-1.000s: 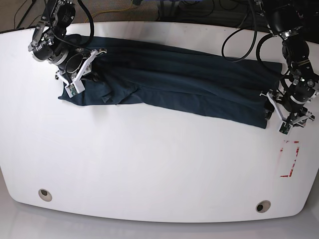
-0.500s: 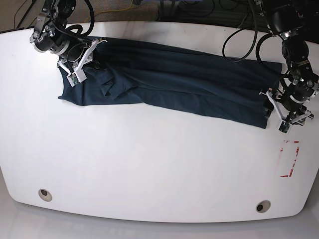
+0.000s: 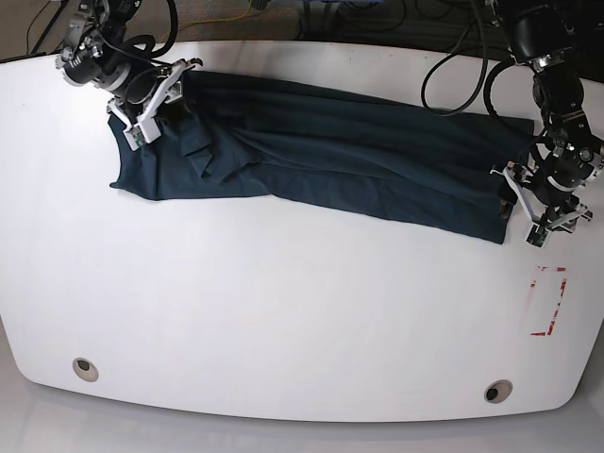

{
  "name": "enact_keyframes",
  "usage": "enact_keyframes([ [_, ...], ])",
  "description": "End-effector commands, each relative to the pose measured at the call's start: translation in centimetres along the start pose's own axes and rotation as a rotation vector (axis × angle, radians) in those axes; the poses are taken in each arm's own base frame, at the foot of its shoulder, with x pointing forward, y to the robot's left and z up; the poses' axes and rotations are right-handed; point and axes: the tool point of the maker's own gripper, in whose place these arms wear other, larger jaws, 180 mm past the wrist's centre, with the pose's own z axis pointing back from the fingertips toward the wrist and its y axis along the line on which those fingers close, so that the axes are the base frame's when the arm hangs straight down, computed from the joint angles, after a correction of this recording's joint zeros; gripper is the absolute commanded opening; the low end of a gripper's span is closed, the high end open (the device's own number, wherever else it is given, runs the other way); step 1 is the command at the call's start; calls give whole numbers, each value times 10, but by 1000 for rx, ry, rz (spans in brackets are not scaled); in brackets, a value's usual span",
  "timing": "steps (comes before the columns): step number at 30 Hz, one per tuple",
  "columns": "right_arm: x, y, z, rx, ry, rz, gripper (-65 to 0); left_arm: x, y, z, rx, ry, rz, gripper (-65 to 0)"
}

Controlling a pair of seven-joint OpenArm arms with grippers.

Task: Layout the t-shirt on the table in an organized manner, then fold the t-shirt properly
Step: 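Open the right gripper and release the shirt end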

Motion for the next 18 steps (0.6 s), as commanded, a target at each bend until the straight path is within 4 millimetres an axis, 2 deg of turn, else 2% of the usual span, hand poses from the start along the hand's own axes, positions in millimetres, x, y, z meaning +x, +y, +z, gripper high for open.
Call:
enact_keyframes([
  [1, 13, -8, 17, -12, -80, -23, -225, 5, 6, 1, 11, -23, 1, -257],
  [5, 26, -14, 39, 7, -196, -91, -130, 1, 5, -1, 4, -12, 9, -257],
  [10, 52, -17, 56, 50, -300, -85, -119, -1, 1, -2, -7, -12, 18, -257],
  [13, 60, -15, 50, 69, -310, -65, -119, 2, -5, -3, -26, -31, 39, -257],
  [18, 59, -6, 23, 90, -246, -31, -119, -7, -14, -2, -57, -22, 55, -257],
])
